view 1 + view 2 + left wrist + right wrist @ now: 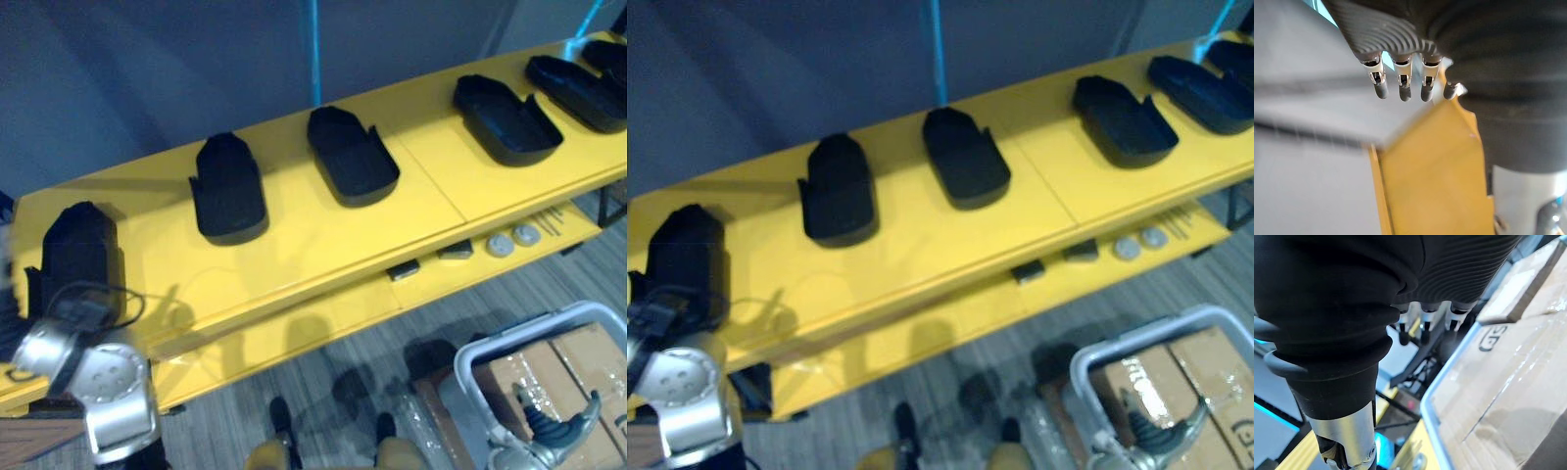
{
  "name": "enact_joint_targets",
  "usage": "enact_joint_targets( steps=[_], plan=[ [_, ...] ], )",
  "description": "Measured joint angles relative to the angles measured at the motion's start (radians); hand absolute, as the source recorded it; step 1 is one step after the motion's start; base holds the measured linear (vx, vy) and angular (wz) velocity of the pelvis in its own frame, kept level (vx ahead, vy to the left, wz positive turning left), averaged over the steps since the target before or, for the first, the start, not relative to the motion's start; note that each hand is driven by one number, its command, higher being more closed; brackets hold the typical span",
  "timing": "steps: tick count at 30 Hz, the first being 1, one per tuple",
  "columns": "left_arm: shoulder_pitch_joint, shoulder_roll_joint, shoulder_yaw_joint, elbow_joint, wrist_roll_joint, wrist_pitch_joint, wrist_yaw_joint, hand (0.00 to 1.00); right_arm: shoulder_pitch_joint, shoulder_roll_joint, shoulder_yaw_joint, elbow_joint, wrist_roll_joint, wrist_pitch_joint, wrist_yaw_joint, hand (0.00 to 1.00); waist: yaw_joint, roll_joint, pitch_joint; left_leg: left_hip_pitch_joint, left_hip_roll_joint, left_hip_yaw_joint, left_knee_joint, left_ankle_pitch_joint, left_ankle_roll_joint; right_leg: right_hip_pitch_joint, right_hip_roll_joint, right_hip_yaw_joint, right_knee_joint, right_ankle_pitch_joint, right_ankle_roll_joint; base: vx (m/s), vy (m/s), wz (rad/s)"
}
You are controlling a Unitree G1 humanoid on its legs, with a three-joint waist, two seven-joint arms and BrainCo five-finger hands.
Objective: Walk over and take plastic housings, then place them on the shelf
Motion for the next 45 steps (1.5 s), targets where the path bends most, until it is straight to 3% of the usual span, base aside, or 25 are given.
enact_joint_targets(
  steps=[4,13,16,21,29,42,45],
  plan=[
    [0.08,-0.08,0.002,0.037,-0.115,-0.002,0.098,0.0,0.01,0.008,0.023,0.007,-0.001,0.003,0.001,0.0,0.017,-0.018,-0.013,0.0,0.001,-0.011,0.0,0.001,-0.003,0.01,0.003,-0.016,-0.004,-0.002,-0.003,-0.01,-0.009,0.12],
    [0.078,-0.086,0.046,0.227,-0.118,-0.001,0.165,0.0,0.011,-0.003,0.075,0.126,0.0,0.041,0.001,0.0,0.016,-0.034,-0.023,0.0,0.002,-0.026,0.0,0.001,-0.002,0.016,0.005,-0.028,-0.008,-0.006,-0.002,-0.01,0.0,0.04],
    [0.06,-0.038,0.052,0.332,-0.187,-0.002,0.149,0.0,0.01,-0.018,0.075,0.196,0.001,0.064,0.004,0.0,0.019,-0.043,-0.029,0.0,0.002,-0.025,0.0,0.0,-0.001,0.017,0.006,-0.027,-0.01,-0.005,-0.002,0.0,0.0,0.0],
    [0.039,0.008,0.06,0.431,-0.237,-0.002,0.047,0.0,0.011,-0.022,0.073,0.265,0.0,0.069,0.03,0.0,0.021,-0.066,-0.043,0.006,0.003,-0.007,0.0,-0.002,-0.002,0.019,0.005,-0.011,-0.007,-0.004,-0.004,0.02,0.001,-0.07],
    [-0.001,0.026,0.06,0.585,-0.271,0.043,-0.062,0.0,-0.003,-0.026,0.068,0.273,-0.001,0.086,0.071,0.0,0.026,-0.062,-0.04,0.036,0.003,0.003,0.0,-0.017,-0.001,0.032,0.004,-0.002,0.0,-0.032,-0.008,0.01,0.0,-0.04],
    [-0.077,0.038,0.024,0.698,-0.342,0.064,-0.101,0.0,-0.037,-0.026,0.048,0.282,-0.001,0.089,0.103,0.0,0.027,-0.069,-0.031,0.042,-0.007,0.012,0.0,-0.039,-0.012,0.039,-0.002,0.021,0.001,-0.039,-0.016,0.07,-0.007,-0.01],
    [-0.114,0.05,0.018,0.711,-0.348,0.066,-0.098,0.0,-0.063,-0.028,0.034,0.282,-0.001,0.089,0.109,0.0,0.025,-0.073,0.003,0.061,-0.002,0.024,0.0,-0.047,-0.015,0.051,0.001,0.03,0.0,-0.043,-0.023,0.04,-0.022,-0.11]
  ],
)
